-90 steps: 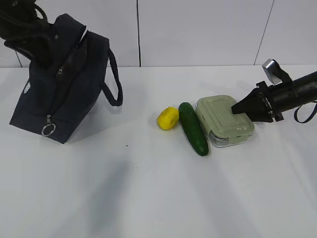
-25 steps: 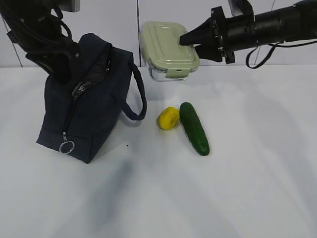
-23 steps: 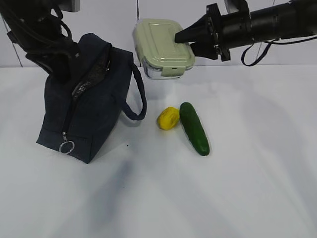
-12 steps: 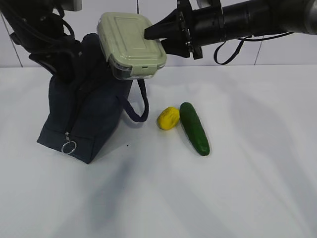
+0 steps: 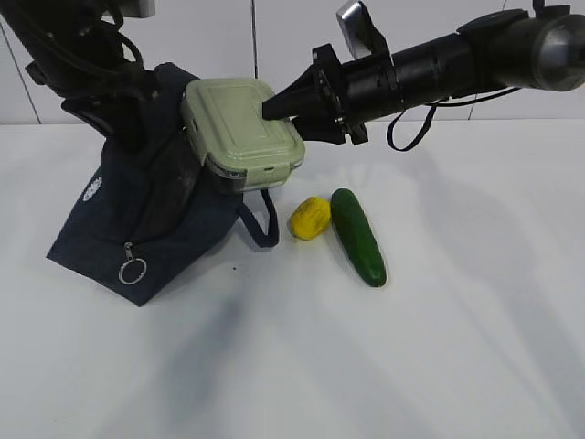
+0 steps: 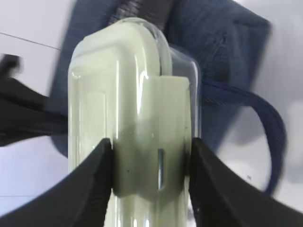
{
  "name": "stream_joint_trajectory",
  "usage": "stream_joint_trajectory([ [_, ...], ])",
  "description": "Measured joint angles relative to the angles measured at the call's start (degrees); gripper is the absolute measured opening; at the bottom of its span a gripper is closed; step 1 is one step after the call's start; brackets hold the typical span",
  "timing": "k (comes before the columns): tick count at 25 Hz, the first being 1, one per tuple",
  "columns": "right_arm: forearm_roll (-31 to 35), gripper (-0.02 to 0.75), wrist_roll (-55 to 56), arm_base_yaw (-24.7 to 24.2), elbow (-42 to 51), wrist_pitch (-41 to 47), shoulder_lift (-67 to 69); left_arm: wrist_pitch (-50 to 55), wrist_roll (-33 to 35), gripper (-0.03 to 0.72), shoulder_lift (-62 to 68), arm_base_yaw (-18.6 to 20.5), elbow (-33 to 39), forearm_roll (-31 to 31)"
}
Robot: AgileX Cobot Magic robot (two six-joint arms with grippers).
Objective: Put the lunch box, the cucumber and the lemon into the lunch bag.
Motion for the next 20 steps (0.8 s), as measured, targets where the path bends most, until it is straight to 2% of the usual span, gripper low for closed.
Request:
stream_joint_trajectory([
  [5, -2.64, 0.36, 0.22, 0.0, -0.1, -0.11, 2.51, -0.27, 0.0, 0.018, 0.0, 0.0, 0.0, -0.62],
  [9, -2.65, 0.36, 0.36, 0.24, -0.1, -0.22, 3.7, -0.6, 0.0, 0.018, 0.03, 0.0, 0.0, -3.66],
  [13, 0.59, 0.36, -0.71, 1.79, -0.1, -0.44, 5.86, -0.68, 0.21, 0.018, 0.03, 0.0, 0.0, -6.76],
  [20, 5.65, 0.36, -5.27, 5.56, -0.1, -0.66, 6.97, -0.05, 0.8, 0.018, 0.03, -0.66, 0.0, -8.53],
])
